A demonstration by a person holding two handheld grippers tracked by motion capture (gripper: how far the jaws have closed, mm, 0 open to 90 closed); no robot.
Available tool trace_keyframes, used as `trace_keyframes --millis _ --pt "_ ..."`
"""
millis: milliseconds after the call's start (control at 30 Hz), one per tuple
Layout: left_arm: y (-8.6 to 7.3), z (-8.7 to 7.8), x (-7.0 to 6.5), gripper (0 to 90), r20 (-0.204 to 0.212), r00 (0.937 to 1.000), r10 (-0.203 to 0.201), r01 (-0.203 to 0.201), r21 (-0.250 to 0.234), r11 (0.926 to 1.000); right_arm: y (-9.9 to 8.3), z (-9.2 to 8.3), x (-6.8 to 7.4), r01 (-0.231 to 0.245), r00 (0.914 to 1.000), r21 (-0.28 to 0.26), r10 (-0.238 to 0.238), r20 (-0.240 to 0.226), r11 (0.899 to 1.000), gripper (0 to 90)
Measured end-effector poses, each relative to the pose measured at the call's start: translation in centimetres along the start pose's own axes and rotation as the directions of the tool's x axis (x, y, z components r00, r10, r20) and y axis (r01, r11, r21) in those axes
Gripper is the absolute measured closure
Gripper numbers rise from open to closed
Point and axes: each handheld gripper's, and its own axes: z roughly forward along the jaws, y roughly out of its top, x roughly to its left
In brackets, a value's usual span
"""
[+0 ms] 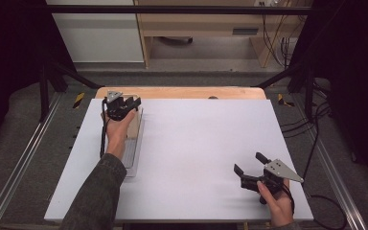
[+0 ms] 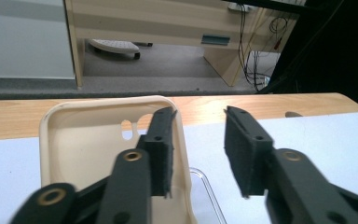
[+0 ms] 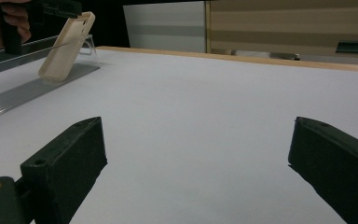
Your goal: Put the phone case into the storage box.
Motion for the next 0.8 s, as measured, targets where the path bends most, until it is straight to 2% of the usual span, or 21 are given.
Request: trace_keyframes --millis 200,400,533,800 --pt "-0.1 -0.3 -0.3 39.3 0.0 0.9999 0.013 -0.013 0.008 0.9999 0.2 0.0 0.2 0.011 0.9999 0.0 -0.011 0.0 1.0 4.0" --pt "0.1 -1.2 -1.1 29.1 0.015 0.9982 0.059 -0.059 0.0 0.9983 0.2 0.0 0.5 0.025 0.9997 0.0 -0.025 -0.001 1.0 3.9" --pt "0.4 -2.0 -1.6 23.7 0.04 0.9975 0.058 -0.058 -0.016 0.9982 0.2 0.0 0.5 0.026 0.9997 -0.003 -0.026 0.002 1.0 3.8" --pt "0.7 -3.2 -2.5 10.4 0.065 0.9961 0.06 -0.058 -0.018 0.9981 0.2 -0.2 0.2 0.014 0.9999 -0.012 -0.014 0.006 1.0 3.7"
